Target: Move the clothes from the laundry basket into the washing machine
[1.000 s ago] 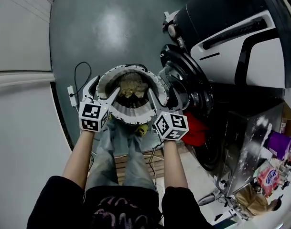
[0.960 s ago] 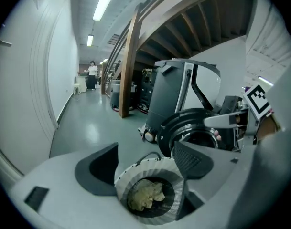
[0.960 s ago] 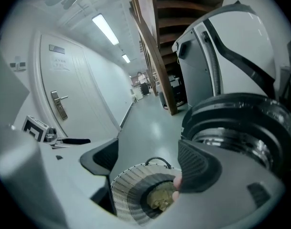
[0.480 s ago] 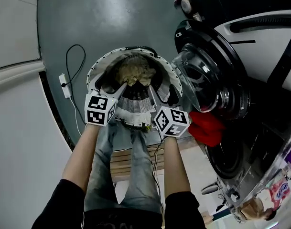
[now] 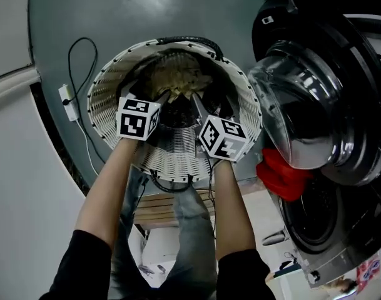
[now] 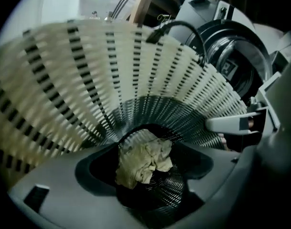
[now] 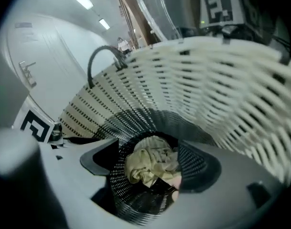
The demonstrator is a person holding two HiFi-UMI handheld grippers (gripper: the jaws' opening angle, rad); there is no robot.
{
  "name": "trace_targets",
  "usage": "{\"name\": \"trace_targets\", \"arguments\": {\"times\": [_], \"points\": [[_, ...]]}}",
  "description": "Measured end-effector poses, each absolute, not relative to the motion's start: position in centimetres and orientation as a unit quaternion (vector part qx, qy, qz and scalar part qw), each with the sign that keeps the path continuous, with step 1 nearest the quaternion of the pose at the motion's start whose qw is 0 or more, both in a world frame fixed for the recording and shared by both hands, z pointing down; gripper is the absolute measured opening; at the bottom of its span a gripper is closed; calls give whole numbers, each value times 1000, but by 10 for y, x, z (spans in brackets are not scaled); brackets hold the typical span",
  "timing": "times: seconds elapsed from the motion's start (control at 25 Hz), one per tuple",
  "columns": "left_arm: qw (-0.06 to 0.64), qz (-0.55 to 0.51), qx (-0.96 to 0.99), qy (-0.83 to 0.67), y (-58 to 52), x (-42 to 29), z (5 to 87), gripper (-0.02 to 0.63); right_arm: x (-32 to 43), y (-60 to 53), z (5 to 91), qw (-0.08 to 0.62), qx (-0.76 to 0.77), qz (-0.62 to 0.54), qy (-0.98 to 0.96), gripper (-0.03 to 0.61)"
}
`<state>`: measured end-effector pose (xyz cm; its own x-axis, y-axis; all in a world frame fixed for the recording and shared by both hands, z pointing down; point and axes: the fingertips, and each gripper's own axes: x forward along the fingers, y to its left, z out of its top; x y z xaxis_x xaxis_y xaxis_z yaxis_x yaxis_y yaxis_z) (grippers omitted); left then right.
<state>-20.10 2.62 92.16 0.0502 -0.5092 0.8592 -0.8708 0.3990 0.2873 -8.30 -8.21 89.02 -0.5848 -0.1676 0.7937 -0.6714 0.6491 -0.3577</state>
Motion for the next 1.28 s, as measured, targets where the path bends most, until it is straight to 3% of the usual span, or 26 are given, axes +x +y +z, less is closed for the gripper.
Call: {"name": "trace_targets", "arguments": {"times": [0.68, 0.8, 0.96, 1.12, 1.28], "points": [[567, 213, 505, -614, 28, -196, 1120, 376, -92, -75, 1105, 466, 230, 339, -784, 385], [576, 223, 522, -588, 27, -189, 1137, 351, -90, -72, 1130, 478, 222, 352, -773, 385], [576, 224, 539, -572, 17, -184, 1146, 244, -96, -66, 1144, 490, 198, 347, -775, 318], [565, 214, 546, -580, 16, -177, 1137, 103, -102, -56, 1137, 499, 182, 326, -782, 114], [538, 201, 555, -601, 7, -178, 1103, 69, -100, -59, 1109, 484, 194, 327, -788, 77]]}}
